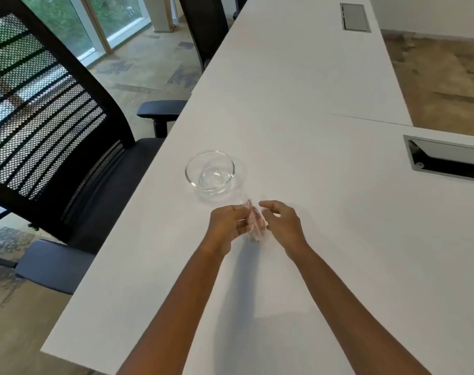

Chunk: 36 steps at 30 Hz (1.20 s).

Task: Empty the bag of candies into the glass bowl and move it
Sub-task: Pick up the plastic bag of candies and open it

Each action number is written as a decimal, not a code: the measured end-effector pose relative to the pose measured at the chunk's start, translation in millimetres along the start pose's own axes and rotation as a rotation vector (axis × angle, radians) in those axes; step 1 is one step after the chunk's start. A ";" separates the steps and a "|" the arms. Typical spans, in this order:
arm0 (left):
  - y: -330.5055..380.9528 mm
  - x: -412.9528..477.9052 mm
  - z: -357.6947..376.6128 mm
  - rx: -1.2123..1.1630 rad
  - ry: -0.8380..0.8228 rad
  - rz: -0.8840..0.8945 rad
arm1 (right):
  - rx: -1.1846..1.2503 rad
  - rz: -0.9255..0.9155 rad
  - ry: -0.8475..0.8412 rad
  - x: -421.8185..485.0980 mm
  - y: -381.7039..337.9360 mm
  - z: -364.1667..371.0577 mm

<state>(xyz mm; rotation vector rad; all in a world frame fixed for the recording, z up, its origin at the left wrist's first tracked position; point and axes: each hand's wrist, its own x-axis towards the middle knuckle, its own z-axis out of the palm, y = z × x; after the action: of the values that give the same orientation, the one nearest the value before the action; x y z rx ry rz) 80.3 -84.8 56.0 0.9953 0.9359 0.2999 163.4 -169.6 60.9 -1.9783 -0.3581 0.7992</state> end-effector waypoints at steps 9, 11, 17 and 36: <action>4.3 4.5 38.6 0.056 0.002 -0.033 | -0.126 -0.105 -0.099 -9.3 -10.6 -30.5; 5.3 5.6 40.1 0.067 -0.018 -0.058 | -0.115 -0.092 -0.099 -8.1 -10.4 -35.1; 1.1 8.9 34.7 0.042 -0.145 -0.096 | 0.029 -0.021 -0.115 -5.2 -3.3 -40.2; -17.0 14.4 26.0 0.097 -0.277 0.042 | -0.033 -0.032 -0.010 8.7 -0.3 -38.8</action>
<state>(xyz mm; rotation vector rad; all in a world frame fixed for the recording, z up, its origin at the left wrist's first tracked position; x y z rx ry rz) 106.1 -100.5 39.8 1.1150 0.6832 0.1477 195.7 -190.5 71.2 -1.9947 -0.4106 0.7875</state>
